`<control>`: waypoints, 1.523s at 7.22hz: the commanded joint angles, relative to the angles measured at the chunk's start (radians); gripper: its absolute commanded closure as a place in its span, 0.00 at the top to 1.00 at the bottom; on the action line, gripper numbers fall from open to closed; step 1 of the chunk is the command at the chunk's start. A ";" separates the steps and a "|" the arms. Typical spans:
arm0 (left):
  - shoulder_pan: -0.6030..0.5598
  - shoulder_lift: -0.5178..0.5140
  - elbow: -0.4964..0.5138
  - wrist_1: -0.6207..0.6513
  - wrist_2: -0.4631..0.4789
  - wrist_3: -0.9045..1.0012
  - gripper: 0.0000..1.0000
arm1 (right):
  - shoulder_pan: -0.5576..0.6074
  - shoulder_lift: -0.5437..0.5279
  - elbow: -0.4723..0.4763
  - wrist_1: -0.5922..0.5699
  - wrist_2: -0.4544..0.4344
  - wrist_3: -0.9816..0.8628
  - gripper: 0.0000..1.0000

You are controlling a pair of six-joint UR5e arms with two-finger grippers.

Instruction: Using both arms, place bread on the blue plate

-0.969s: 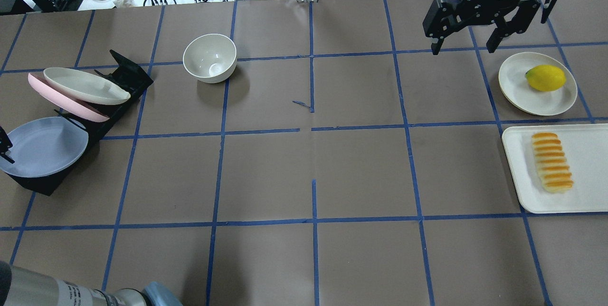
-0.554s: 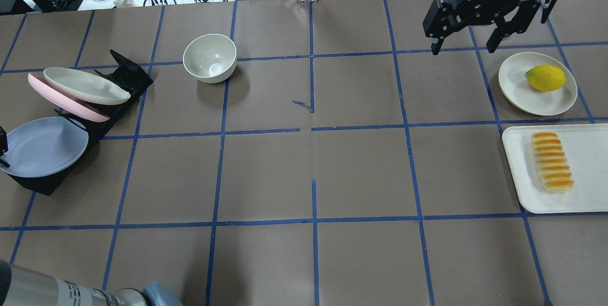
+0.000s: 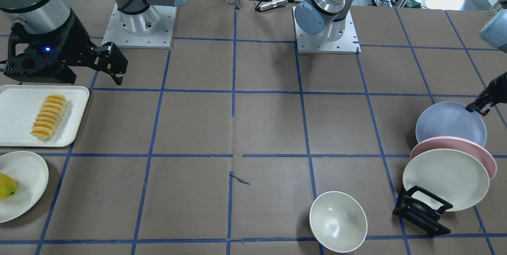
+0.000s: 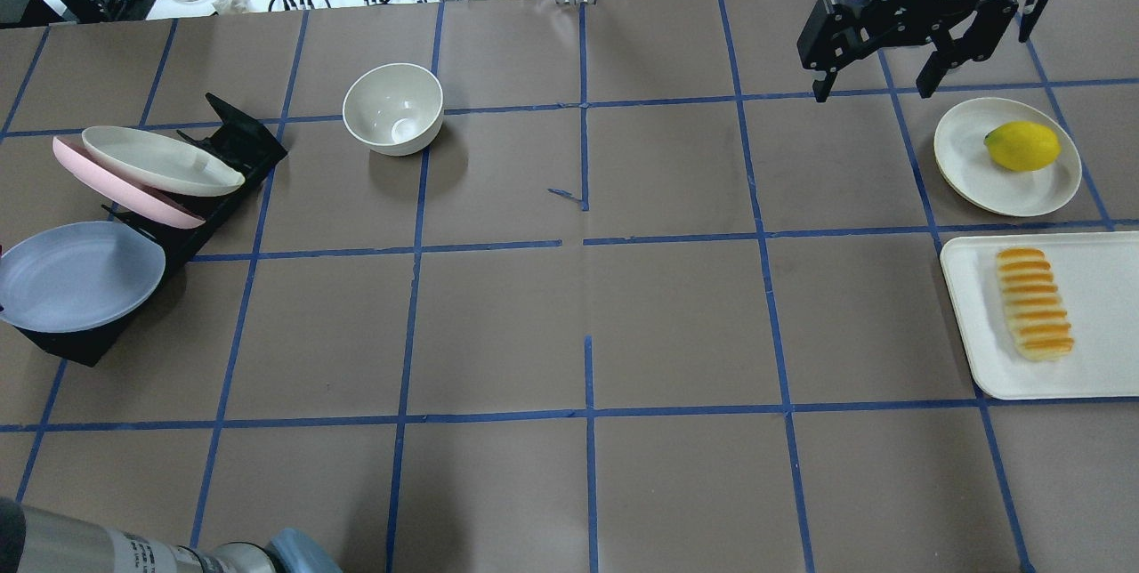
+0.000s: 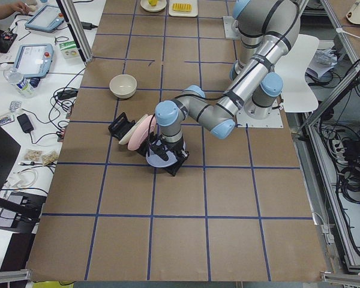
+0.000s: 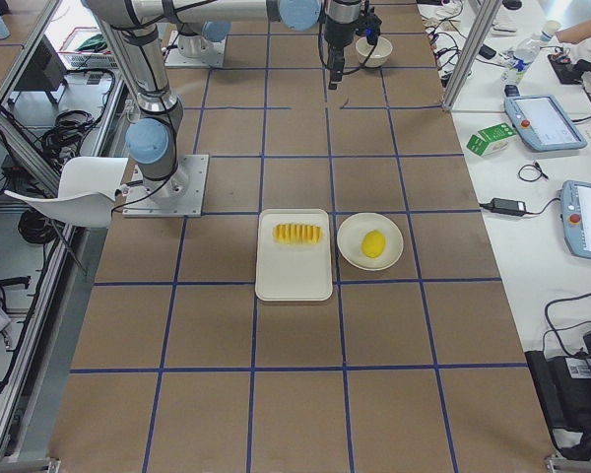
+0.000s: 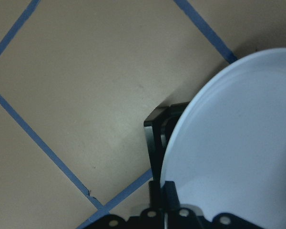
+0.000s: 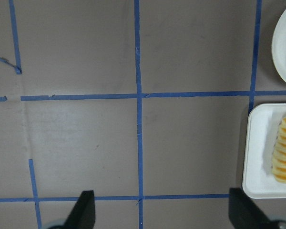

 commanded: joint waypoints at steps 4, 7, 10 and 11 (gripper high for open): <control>0.006 0.103 0.094 -0.187 0.054 0.012 0.00 | -0.090 -0.001 0.029 0.002 -0.011 -0.130 1.00; -0.005 0.172 0.282 -0.571 0.121 0.128 0.00 | -0.167 -0.017 0.153 -0.105 -0.019 -0.226 1.00; -0.177 0.283 0.347 -0.605 -0.047 0.134 0.00 | -0.427 -0.017 0.410 -0.332 -0.016 -0.444 1.00; -0.307 0.304 0.379 -0.609 -0.079 0.115 0.00 | -0.496 -0.018 0.516 -0.445 -0.016 -0.487 1.00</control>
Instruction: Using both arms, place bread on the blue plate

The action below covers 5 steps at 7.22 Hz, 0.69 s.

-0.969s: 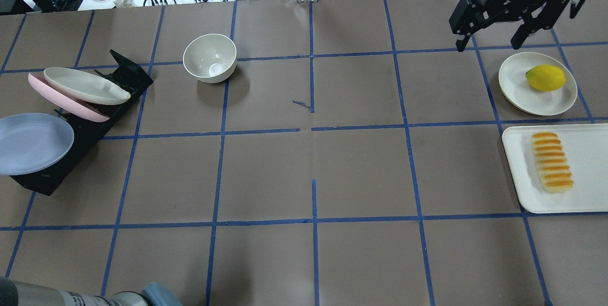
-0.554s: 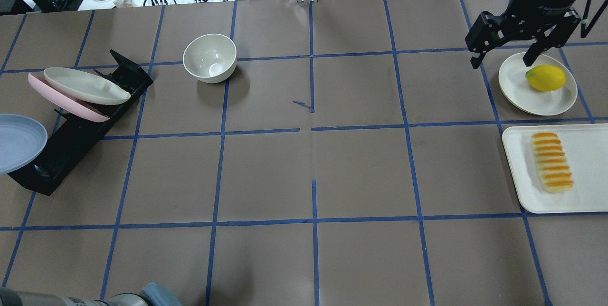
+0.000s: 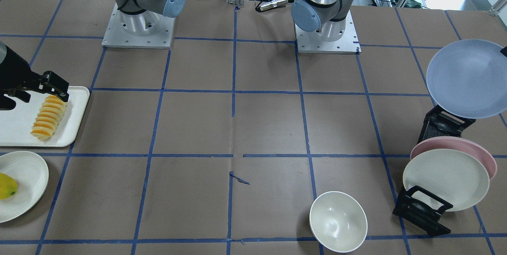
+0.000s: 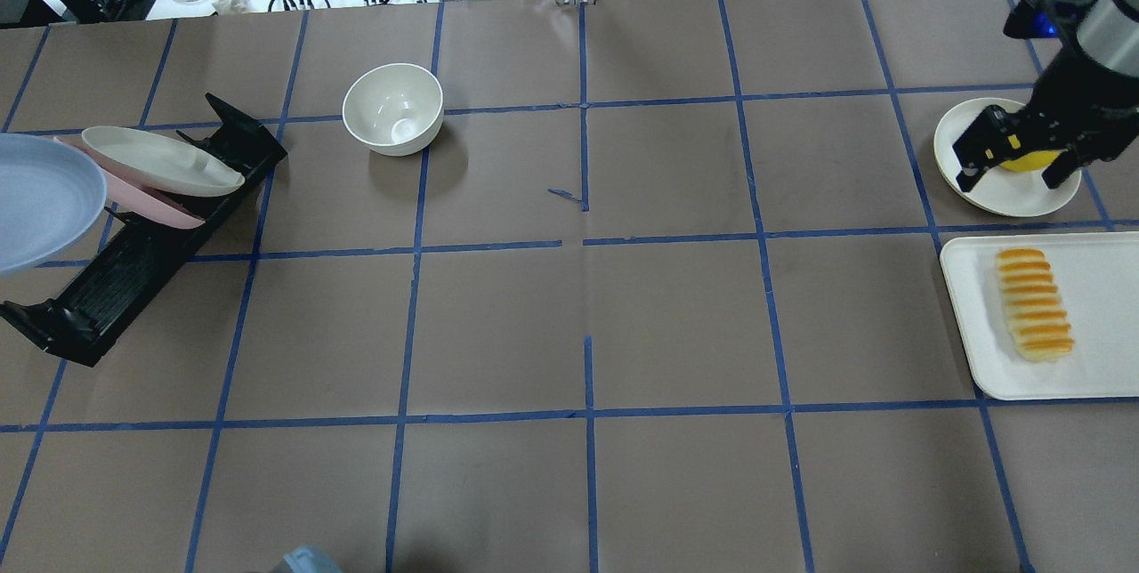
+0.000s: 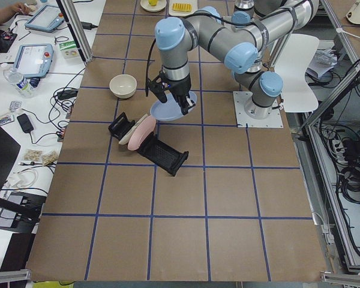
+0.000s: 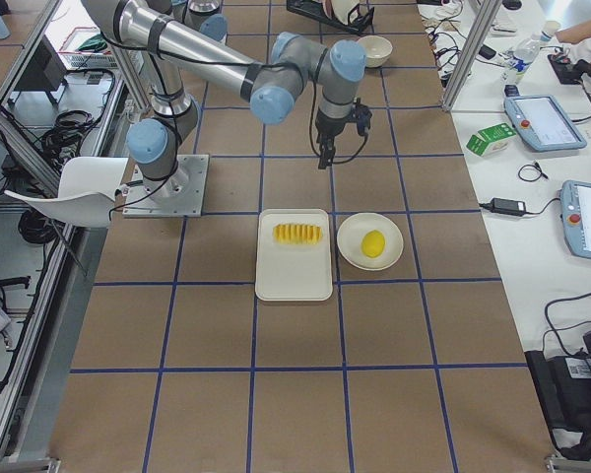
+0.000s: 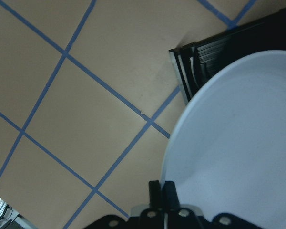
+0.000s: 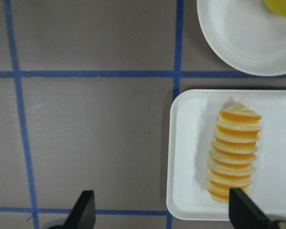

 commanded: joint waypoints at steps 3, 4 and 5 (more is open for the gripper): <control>-0.404 0.000 0.005 0.063 -0.249 -0.082 0.00 | -0.198 0.014 0.308 -0.346 -0.001 -0.195 1.00; -0.470 0.000 -0.095 0.156 -0.318 -0.137 0.00 | -0.206 0.025 0.317 -0.384 -0.016 -0.221 1.00; -0.527 -0.010 -0.207 0.344 -0.329 -0.194 0.00 | -0.207 0.072 0.319 -0.439 -0.030 -0.223 1.00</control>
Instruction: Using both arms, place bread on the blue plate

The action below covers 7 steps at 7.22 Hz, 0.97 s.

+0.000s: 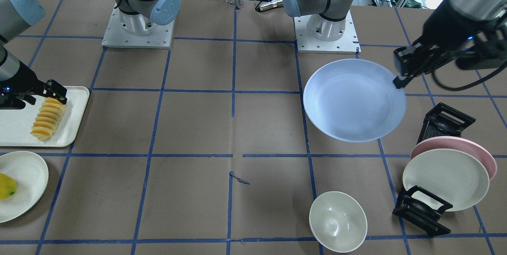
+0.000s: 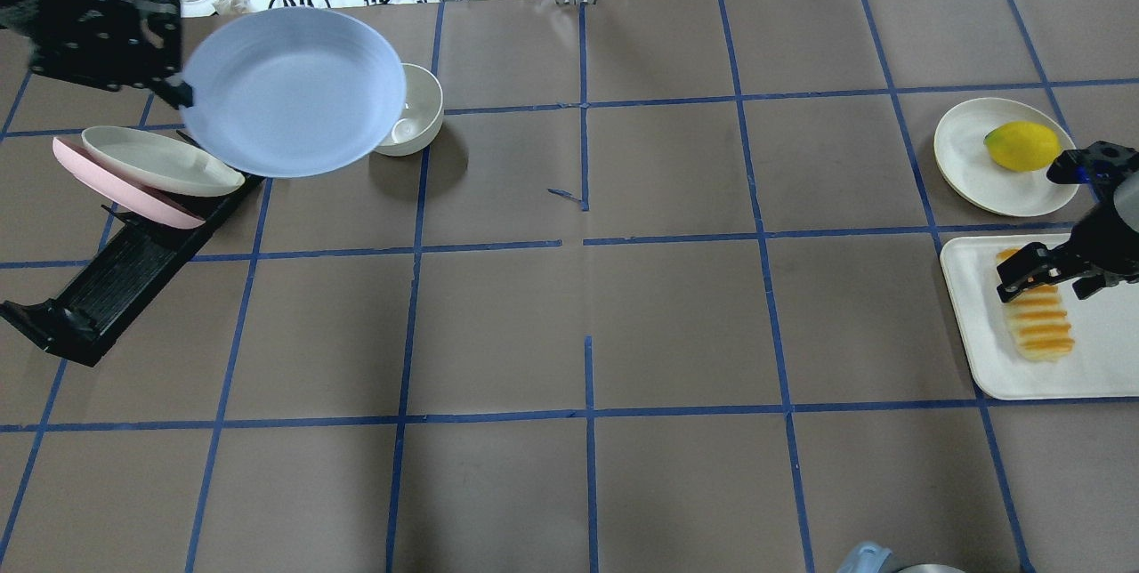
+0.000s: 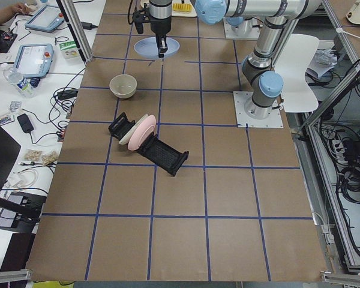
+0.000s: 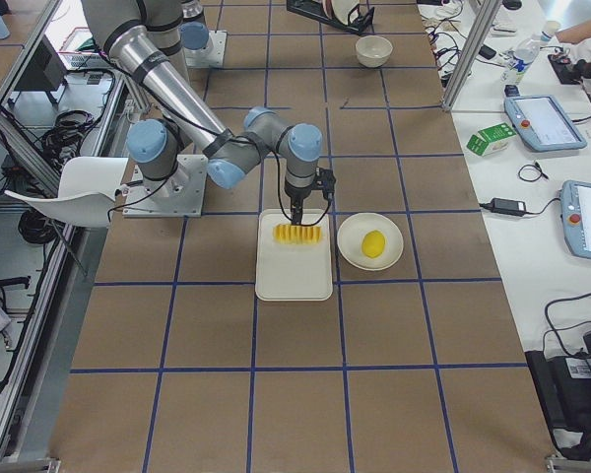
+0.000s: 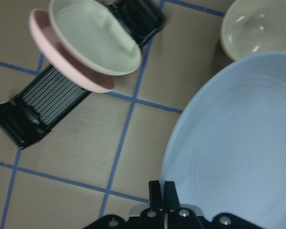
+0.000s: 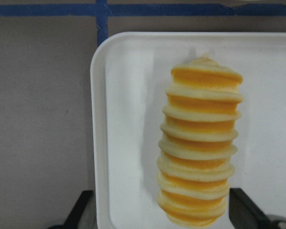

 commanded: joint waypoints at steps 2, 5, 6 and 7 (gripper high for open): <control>-0.128 -0.095 -0.189 0.222 -0.183 -0.076 0.00 | -0.010 0.105 0.006 -0.167 -0.011 -0.042 1.00; -0.183 -0.250 -0.218 0.506 -0.202 -0.094 0.00 | -0.009 0.156 -0.007 -0.219 -0.016 -0.057 0.37; -0.200 -0.284 -0.227 0.530 -0.214 -0.121 0.00 | -0.009 0.168 -0.007 -0.223 -0.013 -0.066 0.17; -0.237 -0.313 -0.243 0.539 -0.219 -0.120 0.00 | -0.009 0.165 -0.008 -0.220 -0.019 -0.065 0.02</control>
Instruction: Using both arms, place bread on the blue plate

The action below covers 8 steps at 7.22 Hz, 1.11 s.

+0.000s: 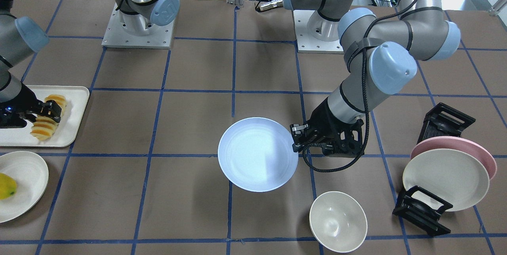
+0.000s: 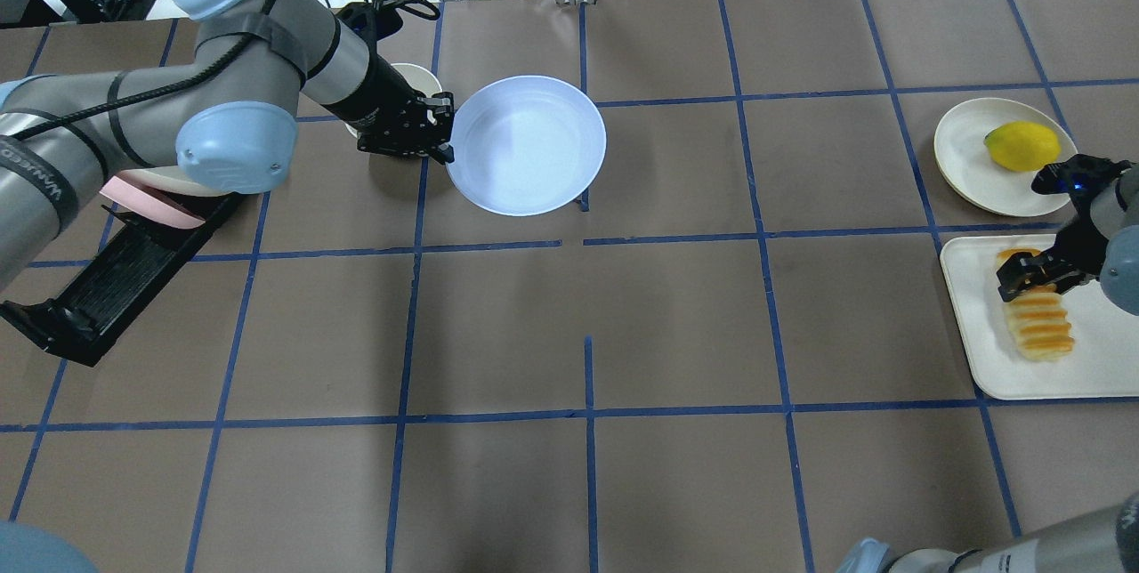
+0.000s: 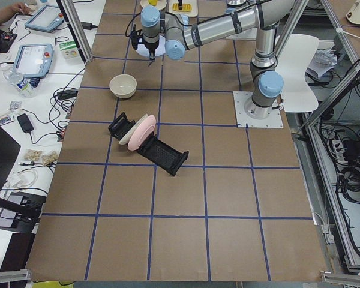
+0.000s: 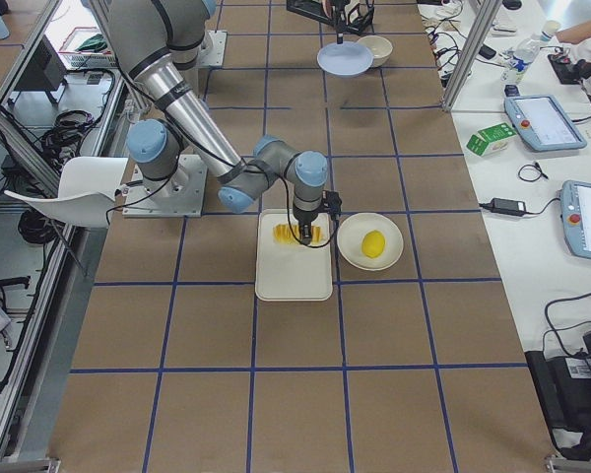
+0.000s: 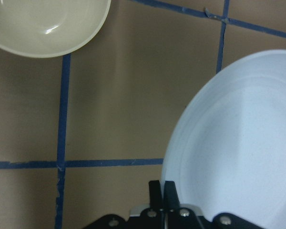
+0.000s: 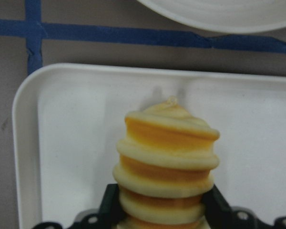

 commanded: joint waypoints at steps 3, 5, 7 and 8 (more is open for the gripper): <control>-0.096 -0.127 -0.081 0.194 0.019 0.026 0.00 | 0.012 -0.096 -0.078 0.114 0.004 0.006 0.00; -0.116 -0.142 -0.106 0.205 0.067 0.049 0.11 | 0.041 -0.123 -0.200 0.308 0.044 0.006 0.00; -0.128 -0.138 -0.100 0.204 0.115 0.057 0.25 | 0.155 -0.127 -0.336 0.505 0.049 0.126 0.00; -0.127 -0.112 -0.089 0.205 0.115 0.057 0.29 | 0.226 -0.132 -0.350 0.513 0.049 0.215 0.00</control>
